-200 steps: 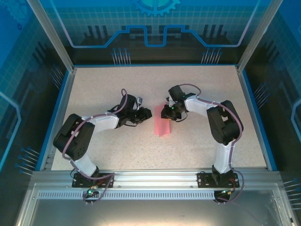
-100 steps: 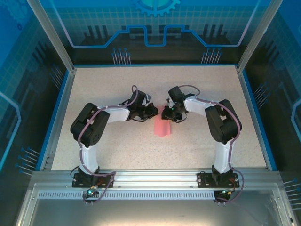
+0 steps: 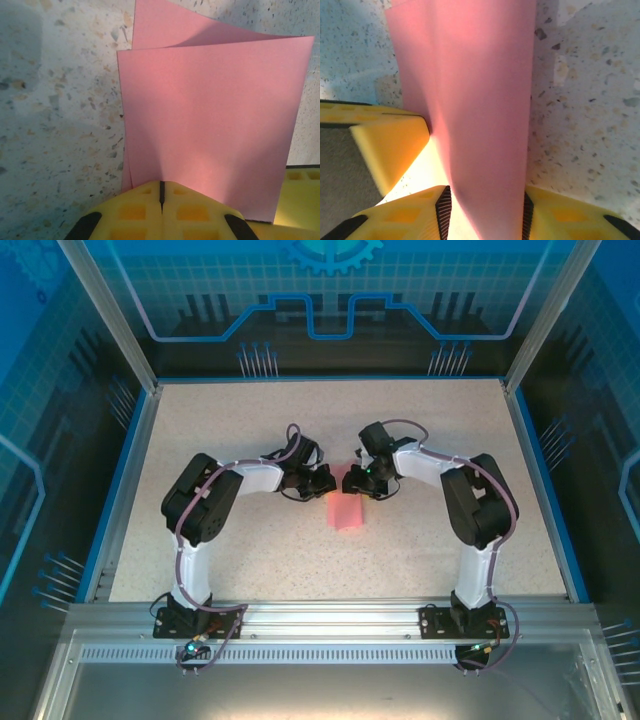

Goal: Fold a paper plane with a square sheet of paper (pick it up from the middle)
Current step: Hold the square sheet of paper at the center of the table.

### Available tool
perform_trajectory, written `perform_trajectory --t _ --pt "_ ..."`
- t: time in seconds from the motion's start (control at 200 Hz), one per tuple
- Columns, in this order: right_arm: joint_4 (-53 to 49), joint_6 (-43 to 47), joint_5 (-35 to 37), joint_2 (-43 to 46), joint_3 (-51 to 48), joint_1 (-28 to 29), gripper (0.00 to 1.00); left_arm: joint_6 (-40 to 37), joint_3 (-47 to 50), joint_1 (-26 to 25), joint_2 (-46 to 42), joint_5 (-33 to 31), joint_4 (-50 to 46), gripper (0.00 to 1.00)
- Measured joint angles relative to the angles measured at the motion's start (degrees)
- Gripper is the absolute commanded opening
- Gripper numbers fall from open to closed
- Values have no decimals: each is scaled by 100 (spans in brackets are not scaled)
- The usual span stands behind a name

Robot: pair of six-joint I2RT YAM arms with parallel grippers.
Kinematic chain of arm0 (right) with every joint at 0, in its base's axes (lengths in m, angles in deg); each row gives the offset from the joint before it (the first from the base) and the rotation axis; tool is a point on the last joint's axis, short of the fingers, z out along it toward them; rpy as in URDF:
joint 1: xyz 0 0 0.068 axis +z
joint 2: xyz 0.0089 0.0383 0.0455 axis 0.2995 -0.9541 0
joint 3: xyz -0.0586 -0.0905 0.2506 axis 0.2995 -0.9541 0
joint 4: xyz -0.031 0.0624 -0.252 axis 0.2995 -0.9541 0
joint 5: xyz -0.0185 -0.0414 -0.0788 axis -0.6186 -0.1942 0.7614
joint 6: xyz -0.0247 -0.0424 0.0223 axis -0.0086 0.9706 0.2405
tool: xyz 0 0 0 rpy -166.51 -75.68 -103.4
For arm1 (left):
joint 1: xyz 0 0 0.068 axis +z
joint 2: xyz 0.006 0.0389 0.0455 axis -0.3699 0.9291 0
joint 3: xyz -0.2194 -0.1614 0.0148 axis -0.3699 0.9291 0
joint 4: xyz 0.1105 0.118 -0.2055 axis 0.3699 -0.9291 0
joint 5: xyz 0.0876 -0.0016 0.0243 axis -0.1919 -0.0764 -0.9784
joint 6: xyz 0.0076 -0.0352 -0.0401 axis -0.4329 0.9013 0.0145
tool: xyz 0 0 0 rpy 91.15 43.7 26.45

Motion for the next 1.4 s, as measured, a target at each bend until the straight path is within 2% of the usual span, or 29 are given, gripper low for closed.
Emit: perform_trajectory --t 0.12,0.335,0.555,0.96,1.4 --pt "-103 120 44 85 0 0 45 -74 -52 0 2 -20 -92 6" --pt "-195 356 63 46 13 0 36 -107 -122 0 11 -35 -229 10" --pt "-144 389 136 -109 11 0 31 -50 -219 0 -35 -48 -304 26" --pt "160 -17 282 -125 -114 0 34 223 166 0 -750 -586 -177 37" --pt "153 -455 282 -175 -57 7 41 229 546 0 -909 -925 -168 39"
